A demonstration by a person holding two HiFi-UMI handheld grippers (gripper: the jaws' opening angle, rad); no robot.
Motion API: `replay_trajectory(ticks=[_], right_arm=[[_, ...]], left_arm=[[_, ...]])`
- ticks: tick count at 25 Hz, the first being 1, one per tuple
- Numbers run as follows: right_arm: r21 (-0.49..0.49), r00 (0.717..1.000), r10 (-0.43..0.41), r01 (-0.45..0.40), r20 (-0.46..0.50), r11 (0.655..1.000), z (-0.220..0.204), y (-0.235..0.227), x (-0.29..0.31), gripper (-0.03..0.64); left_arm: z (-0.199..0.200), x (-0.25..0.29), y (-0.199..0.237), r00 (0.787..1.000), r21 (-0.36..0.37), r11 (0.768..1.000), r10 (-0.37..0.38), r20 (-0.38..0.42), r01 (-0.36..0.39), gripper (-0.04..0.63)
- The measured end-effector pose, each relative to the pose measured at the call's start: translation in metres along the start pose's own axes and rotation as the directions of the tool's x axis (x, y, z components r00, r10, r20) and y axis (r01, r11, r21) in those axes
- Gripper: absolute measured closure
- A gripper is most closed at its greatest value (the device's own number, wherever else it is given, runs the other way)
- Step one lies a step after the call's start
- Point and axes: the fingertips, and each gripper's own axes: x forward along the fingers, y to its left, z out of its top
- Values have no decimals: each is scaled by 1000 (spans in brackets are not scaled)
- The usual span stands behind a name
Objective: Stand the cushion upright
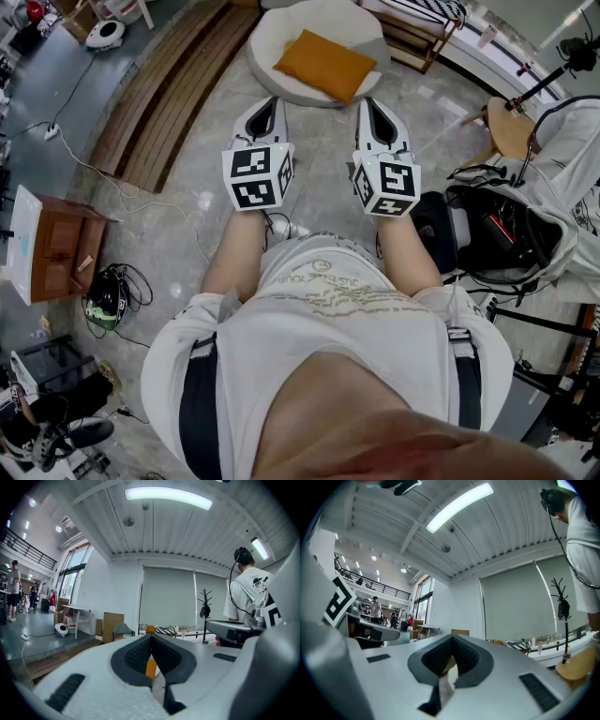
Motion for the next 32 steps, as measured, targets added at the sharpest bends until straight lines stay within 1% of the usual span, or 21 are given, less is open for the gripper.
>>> replay_trajectory(ticks=[3,7,13,18,22,27,32], right_arm=[[-10,1000,2,-2,7,1000,1,4,4,589],[32,999,24,-25,37,999,2,11,7,589],[19,999,37,-37,11,999,-7,21,11,589],[20,1000,23,-23,5,1000,-7,17,16,589],[23,999,36,-36,4,999,-7,19,26,588],[20,999,40,-40,-7,999,-21,9,56,588],[45,1000,27,-26,-16,999,-35,-17,86,588]], left_arm=[[-2,1,6,1000,3,1000,3,1,-3,575],[-3,5,13,1000,10,1000,2,-5,-2,575],[-6,7,16,1000,23,1000,-11,-9,11,575],[-7,11,17,1000,28,999,-19,-15,19,575],[-7,14,23,1000,25,1000,-12,-17,12,575],[-15,45,33,999,22,1000,-7,-34,8,575],[-21,77,33,998,38,999,-11,-56,13,575]])
